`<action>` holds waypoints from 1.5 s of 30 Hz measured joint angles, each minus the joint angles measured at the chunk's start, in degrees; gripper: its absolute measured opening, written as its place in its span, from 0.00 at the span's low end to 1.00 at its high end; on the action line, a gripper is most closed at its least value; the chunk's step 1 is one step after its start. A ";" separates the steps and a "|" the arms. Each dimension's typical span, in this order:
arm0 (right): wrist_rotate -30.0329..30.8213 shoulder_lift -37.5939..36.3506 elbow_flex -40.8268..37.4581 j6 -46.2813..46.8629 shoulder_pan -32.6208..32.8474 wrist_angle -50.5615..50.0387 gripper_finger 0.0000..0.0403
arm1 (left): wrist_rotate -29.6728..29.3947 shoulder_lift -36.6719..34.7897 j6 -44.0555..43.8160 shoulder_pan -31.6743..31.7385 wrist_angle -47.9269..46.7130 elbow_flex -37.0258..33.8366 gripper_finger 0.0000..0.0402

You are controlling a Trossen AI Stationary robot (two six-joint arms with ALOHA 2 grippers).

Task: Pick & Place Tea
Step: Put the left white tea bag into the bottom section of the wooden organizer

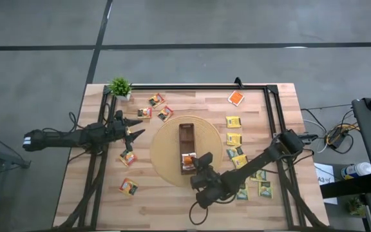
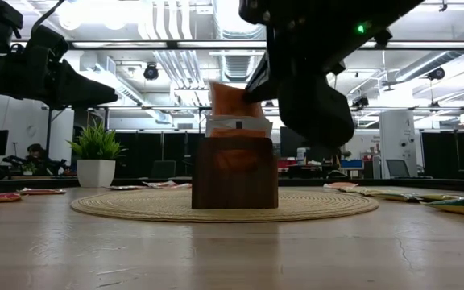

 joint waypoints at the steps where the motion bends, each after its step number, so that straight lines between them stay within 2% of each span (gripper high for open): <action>1: -0.02 -0.14 0.00 0.22 0.02 -0.03 0.03 | 0.00 0.00 0.00 0.00 -0.02 0.02 0.50; 8: -4.51 -0.14 -0.31 2.49 -1.03 0.06 0.03 | -0.01 0.00 -0.02 0.00 -0.02 0.02 0.50; 22: -5.60 -0.14 -0.35 3.55 -1.52 0.05 0.04 | 0.00 0.00 -0.02 -0.04 -0.02 0.02 0.50; 37: -6.05 -0.33 -0.37 2.64 -1.46 0.00 0.34 | 0.00 0.00 0.00 -0.02 -0.02 0.00 0.50; 45: -6.09 -3.24 -0.39 4.37 -1.04 -0.76 0.42 | 0.00 0.01 -0.01 0.02 -0.04 0.02 0.50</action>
